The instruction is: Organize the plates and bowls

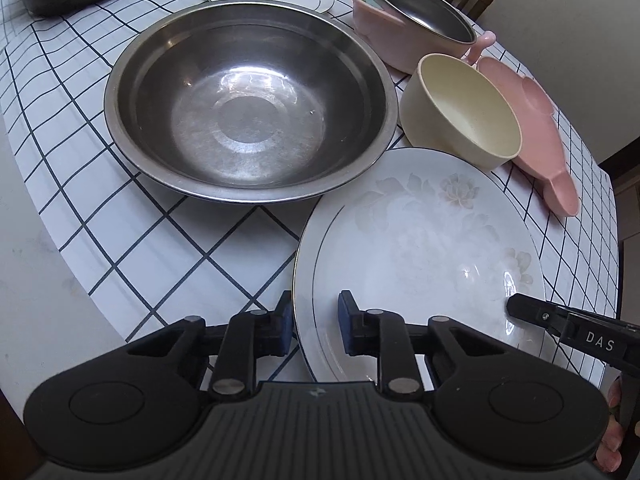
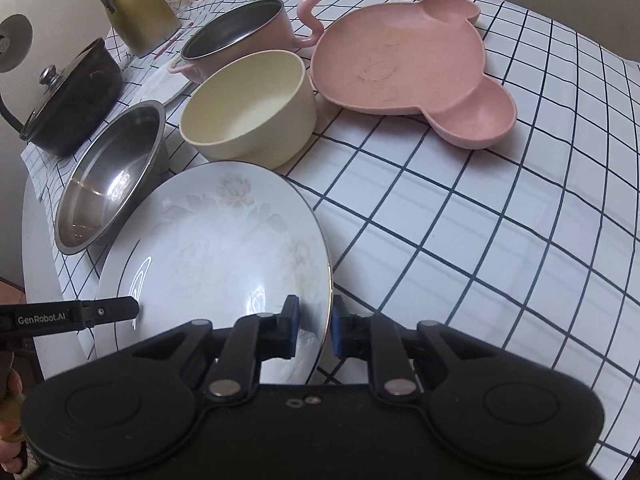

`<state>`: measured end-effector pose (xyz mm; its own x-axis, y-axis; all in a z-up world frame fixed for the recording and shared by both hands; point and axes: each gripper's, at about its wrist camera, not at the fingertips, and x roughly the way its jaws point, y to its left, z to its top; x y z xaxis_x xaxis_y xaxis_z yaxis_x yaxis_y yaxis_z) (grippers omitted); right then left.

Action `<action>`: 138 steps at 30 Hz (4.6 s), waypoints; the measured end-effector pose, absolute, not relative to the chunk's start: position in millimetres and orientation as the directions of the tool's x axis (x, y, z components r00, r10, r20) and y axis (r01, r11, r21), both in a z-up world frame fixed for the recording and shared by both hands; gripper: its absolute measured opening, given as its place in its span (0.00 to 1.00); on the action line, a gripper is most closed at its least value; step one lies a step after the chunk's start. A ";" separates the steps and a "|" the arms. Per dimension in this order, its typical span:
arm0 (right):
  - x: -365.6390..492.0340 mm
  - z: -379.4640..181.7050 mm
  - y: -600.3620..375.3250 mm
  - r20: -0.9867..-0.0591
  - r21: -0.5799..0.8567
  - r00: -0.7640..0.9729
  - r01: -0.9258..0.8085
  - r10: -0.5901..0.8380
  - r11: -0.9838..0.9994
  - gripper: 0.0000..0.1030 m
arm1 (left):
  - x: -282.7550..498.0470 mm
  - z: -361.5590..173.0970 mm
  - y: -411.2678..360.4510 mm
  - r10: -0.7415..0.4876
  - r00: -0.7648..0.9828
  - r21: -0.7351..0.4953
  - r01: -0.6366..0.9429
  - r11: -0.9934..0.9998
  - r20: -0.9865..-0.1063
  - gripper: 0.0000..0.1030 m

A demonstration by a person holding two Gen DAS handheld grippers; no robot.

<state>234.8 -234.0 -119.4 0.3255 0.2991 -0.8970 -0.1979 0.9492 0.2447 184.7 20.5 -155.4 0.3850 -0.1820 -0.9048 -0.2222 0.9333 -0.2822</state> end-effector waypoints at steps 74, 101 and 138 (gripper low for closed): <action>112.0 15.3 -219.9 -0.737 0.039 0.600 -0.421 0.311 0.906 0.69 | 81.3 -34.5 -14.1 -0.115 0.637 -0.142 0.009 0.990 -0.762 0.54; 242.5 24.3 -44.1 -0.691 0.077 0.690 -0.228 0.217 0.971 0.98 | 242.4 -15.9 166.8 -0.159 0.726 -0.093 0.131 0.987 -0.669 0.74; 556.8 -118.9 34.1 -0.947 0.038 0.300 -0.248 0.114 0.968 0.76 | 445.3 -165.7 237.5 -0.327 0.430 -0.418 -0.133 0.899 -0.841 0.74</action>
<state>556.8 34.1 -118.9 0.2998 0.1137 -0.9472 -0.2479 0.9681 0.0378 445.3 237.5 -165.7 0.4303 -0.3272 -0.8413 -0.1335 0.8987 -0.4178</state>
